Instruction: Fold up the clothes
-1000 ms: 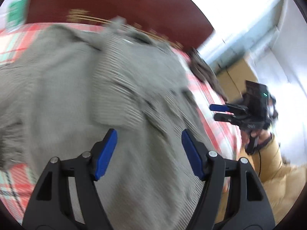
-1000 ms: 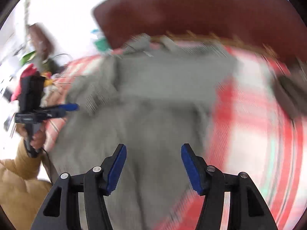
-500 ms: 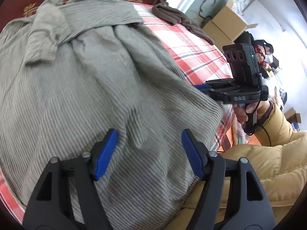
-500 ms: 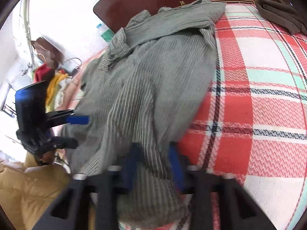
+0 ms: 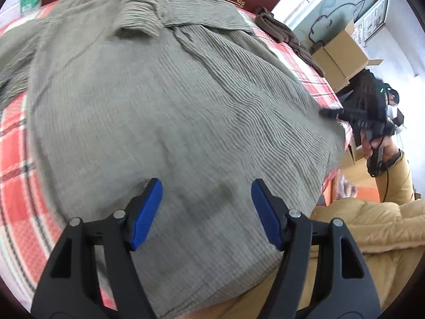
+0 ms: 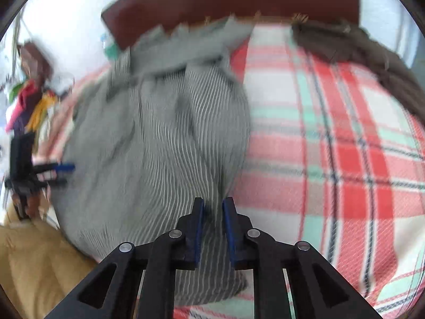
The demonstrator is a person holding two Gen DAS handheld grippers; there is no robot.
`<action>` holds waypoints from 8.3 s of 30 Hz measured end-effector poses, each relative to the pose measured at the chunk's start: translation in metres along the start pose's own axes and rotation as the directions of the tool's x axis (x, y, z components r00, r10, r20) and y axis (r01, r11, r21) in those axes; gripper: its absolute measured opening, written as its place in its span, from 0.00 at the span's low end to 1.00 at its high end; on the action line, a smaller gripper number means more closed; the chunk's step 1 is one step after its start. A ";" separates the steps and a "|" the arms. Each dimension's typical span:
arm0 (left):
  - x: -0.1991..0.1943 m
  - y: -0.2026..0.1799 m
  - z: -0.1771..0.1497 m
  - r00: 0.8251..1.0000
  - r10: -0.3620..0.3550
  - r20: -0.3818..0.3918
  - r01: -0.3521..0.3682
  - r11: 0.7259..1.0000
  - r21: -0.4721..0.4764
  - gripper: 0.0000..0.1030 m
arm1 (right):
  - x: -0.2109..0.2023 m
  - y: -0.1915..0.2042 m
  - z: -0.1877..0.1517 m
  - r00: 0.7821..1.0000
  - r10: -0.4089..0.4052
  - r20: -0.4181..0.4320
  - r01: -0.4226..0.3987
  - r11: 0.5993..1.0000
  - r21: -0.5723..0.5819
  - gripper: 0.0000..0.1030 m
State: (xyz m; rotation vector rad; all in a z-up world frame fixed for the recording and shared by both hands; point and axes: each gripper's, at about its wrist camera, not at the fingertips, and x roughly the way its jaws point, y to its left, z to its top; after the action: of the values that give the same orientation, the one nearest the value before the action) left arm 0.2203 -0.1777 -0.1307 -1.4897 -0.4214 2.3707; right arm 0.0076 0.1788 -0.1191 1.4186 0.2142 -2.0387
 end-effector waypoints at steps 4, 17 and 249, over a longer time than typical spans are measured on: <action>-0.029 0.015 -0.014 0.997 0.057 0.053 -0.055 0.997 -0.047 0.69 | -0.008 0.003 -0.006 1.000 -0.026 0.008 0.026 1.000 -0.003 0.30; -0.039 0.045 -0.044 0.978 0.196 0.071 -0.185 0.973 -0.139 0.52 | -0.020 0.084 -0.002 0.978 0.201 0.064 -0.182 0.956 -0.229 0.50; -0.263 0.162 0.102 0.653 0.188 0.734 0.068 0.950 -0.304 0.11 | 0.166 0.270 0.259 0.859 0.510 0.044 -0.475 0.827 -0.300 0.46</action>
State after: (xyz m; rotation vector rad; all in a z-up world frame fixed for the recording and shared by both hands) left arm 0.2196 -0.4409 0.0606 -0.4837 -0.9797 3.0102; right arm -0.0741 -0.2226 -0.1032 1.0341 0.0653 -1.5831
